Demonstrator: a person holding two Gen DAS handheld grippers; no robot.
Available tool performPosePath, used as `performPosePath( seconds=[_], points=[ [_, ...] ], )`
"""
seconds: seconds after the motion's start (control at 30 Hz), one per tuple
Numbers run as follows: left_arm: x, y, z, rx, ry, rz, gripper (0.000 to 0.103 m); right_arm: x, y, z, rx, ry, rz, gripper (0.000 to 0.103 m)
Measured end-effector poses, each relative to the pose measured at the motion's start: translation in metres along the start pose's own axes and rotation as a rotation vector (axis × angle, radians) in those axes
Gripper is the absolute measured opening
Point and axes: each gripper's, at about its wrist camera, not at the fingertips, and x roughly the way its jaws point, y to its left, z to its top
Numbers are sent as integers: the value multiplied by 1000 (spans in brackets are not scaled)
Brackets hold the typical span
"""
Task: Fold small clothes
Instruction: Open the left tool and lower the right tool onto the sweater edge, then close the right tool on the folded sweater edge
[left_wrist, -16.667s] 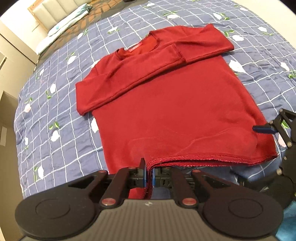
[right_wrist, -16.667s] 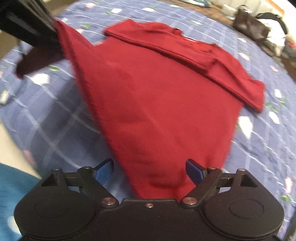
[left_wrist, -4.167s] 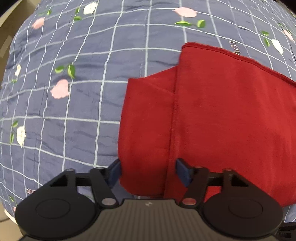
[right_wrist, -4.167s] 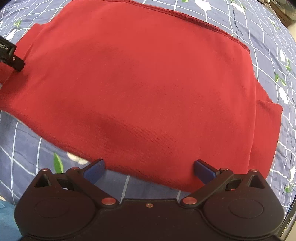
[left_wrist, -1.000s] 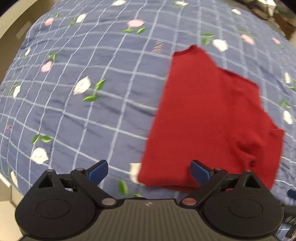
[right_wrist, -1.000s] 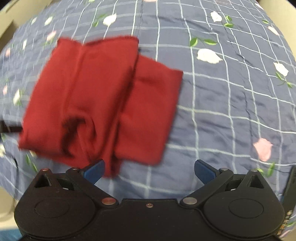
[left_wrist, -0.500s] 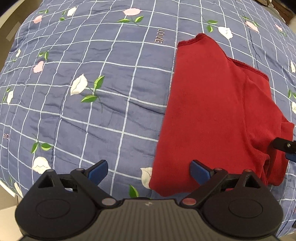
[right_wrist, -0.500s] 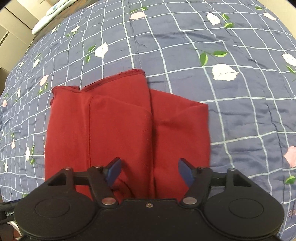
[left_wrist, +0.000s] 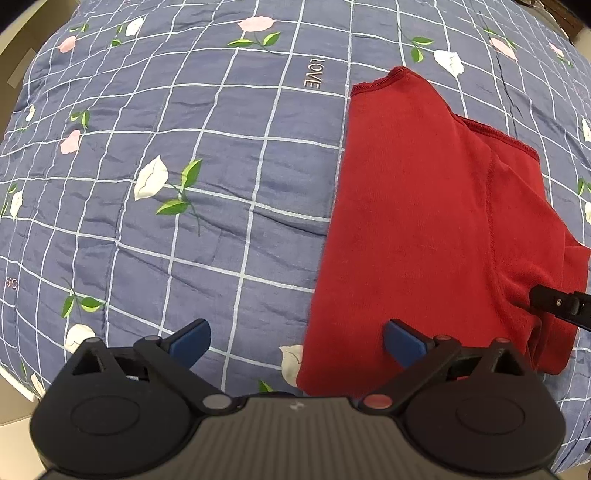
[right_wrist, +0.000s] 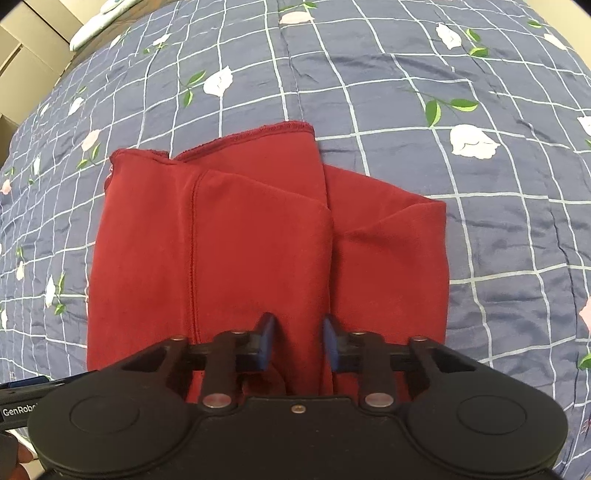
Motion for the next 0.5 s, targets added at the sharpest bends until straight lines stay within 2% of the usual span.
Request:
performPosePath(
  seconds=[0.07, 0.13, 0.3, 0.5],
  points=[
    [1, -2, 0, 5, 1, 1, 102, -2, 3, -1, -16, -10, 4, 12],
    [0, -4, 0, 8, 1, -1, 102, -6, 6, -1, -42, -24, 1, 6],
    [-3, -9, 2, 6, -11, -12, 102, -21, 3, -4, -75, -73, -4, 5],
    [-14, -13, 4, -5, -42, -60, 102, -43, -26, -11, -39, -111, 21, 5]
  ],
)
